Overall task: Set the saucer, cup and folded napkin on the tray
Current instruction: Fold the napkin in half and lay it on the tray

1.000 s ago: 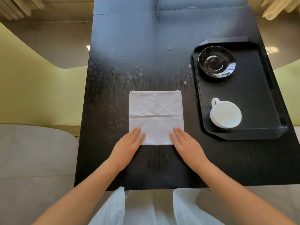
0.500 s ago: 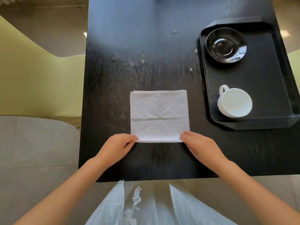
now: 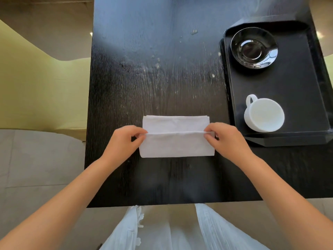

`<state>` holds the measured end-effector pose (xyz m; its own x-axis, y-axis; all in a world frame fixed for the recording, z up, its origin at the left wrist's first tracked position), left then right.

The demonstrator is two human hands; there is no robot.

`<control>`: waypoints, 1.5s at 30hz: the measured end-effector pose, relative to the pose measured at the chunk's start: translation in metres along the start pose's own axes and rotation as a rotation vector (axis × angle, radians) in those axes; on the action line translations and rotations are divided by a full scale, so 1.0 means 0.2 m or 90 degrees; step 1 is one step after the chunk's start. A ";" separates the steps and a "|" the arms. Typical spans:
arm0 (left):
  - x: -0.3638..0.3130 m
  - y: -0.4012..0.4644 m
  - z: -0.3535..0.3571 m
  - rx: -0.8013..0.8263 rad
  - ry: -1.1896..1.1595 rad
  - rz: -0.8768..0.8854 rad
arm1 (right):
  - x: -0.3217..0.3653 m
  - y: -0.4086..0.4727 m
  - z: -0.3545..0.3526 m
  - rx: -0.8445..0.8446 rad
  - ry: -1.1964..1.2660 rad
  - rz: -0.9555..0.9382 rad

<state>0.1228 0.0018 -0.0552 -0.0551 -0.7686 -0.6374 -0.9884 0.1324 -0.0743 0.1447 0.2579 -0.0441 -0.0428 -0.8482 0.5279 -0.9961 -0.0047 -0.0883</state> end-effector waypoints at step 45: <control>0.08 0.01 0.41 0.025 0.363 0.108 | -0.17 -0.01 0.36 -0.003 -0.285 -0.030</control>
<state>0.1319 0.0419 -0.1280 -0.2893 -0.9482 -0.1310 -0.9539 0.2970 -0.0428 0.1540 0.2490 -0.1232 0.0392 -0.9928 0.1135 -0.9966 -0.0472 -0.0680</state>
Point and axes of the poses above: each hand's wrist, its own y-axis towards the middle knuckle, its own z-axis out of the palm, x = y × z, the point moved 10 cm from there along y, towards the middle knuckle, and after that the axes turned 12 degrees about -x, right-handed, at the moved point
